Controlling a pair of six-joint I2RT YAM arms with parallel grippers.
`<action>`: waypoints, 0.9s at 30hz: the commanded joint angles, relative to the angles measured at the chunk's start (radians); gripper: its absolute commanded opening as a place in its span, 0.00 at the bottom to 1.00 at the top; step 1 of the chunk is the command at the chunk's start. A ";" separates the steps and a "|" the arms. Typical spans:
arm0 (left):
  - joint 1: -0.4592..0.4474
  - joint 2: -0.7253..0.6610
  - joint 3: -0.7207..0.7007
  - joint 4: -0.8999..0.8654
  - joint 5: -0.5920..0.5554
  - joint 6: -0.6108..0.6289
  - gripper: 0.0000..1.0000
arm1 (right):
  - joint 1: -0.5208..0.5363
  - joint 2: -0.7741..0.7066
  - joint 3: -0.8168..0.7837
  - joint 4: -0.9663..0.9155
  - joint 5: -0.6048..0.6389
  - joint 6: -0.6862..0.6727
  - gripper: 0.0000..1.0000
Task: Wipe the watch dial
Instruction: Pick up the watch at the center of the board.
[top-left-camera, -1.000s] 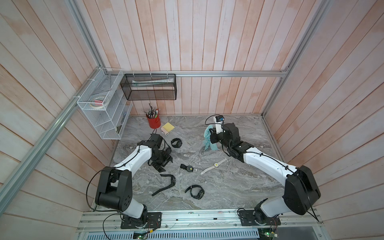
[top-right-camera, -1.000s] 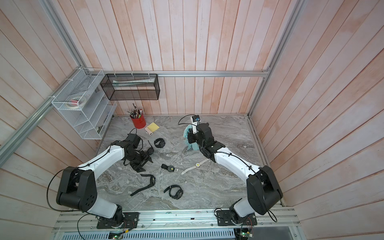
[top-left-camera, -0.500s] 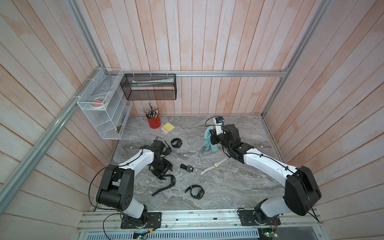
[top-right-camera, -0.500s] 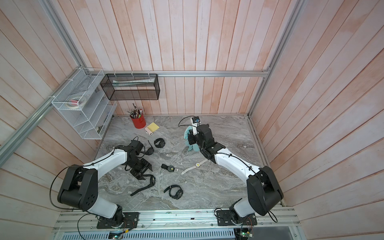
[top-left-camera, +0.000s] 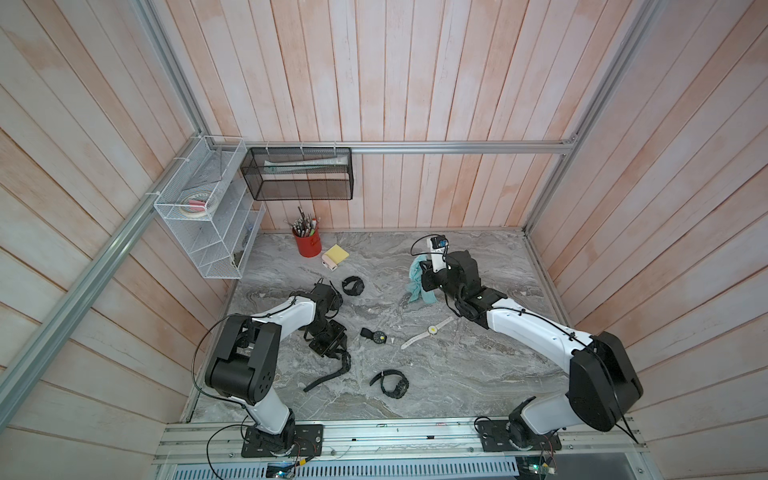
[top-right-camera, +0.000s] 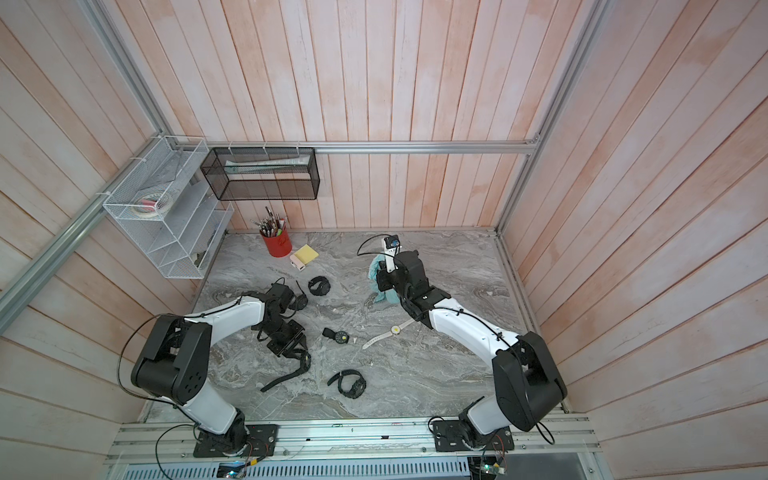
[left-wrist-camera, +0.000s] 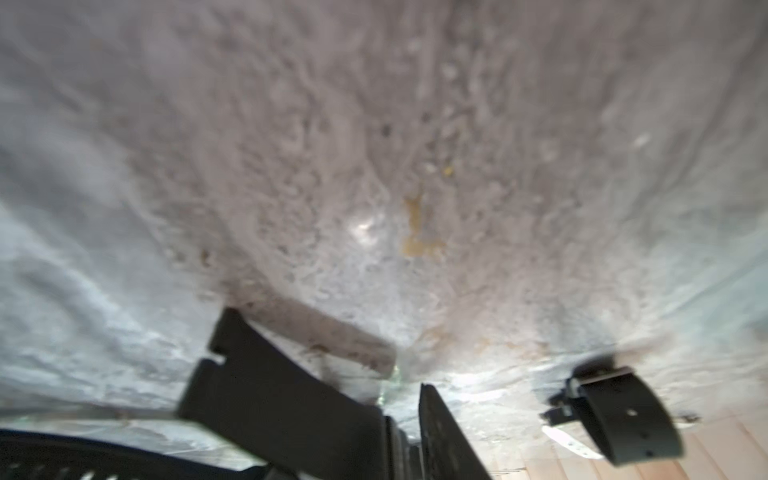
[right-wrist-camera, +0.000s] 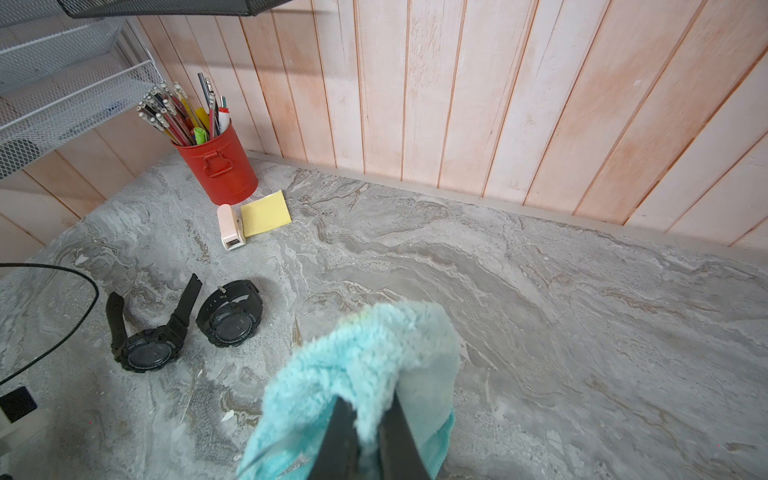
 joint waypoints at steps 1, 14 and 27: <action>-0.005 0.021 -0.014 0.037 0.023 0.002 0.32 | -0.008 -0.026 -0.010 0.036 -0.008 -0.008 0.00; -0.005 0.000 -0.030 0.077 0.048 0.030 0.11 | -0.007 -0.045 -0.020 0.030 -0.007 0.015 0.00; -0.003 -0.198 -0.009 0.294 0.140 -0.016 0.00 | 0.042 -0.043 0.035 -0.061 0.011 0.013 0.00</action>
